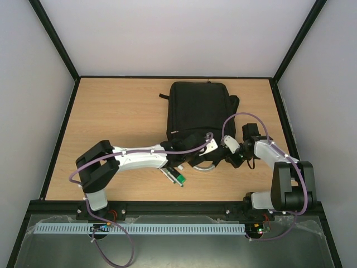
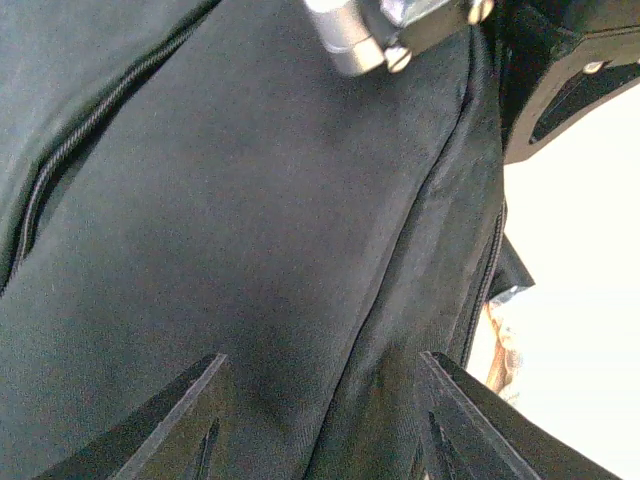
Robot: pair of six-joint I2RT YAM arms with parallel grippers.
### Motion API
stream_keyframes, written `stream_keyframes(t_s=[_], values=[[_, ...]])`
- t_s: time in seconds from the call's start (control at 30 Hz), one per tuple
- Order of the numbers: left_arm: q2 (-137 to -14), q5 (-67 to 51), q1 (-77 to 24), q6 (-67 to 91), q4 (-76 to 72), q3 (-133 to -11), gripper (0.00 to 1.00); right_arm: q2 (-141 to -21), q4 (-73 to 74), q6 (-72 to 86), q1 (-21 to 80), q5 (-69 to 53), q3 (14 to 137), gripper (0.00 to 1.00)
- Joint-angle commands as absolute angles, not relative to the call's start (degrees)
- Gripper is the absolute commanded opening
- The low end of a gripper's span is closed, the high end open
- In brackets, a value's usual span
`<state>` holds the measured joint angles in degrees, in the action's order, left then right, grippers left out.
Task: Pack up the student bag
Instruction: Zip the student bag at the center of the board.
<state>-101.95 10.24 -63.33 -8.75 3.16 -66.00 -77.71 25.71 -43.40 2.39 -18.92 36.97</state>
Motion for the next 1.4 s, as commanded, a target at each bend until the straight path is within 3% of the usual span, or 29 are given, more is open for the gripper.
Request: stream_keyframes(t_s=[0.0, 0.2, 0.5, 1.37], values=[[-104.93, 12.66, -64.25, -13.67, 2.68, -69.31, 0.51, -76.86, 29.05, -43.24, 2.99, -21.10, 35.94, 0.01], [-108.32, 12.75, -64.56, -15.81, 3.82, -72.19, 0.41, -76.91, 29.37, -43.24, 2.99, -21.43, 36.12, 0.01], [-108.93, 17.62, -65.82, -19.44, 3.23, -72.94, 0.03, -78.34, 29.83, -43.11, 2.99, -22.18, 36.52, 0.01], [-99.91, 19.50, -68.09, -22.78, -1.11, -63.08, 0.02, -84.58, 35.74, -49.84, -4.51, -9.85, 45.57, 0.01]])
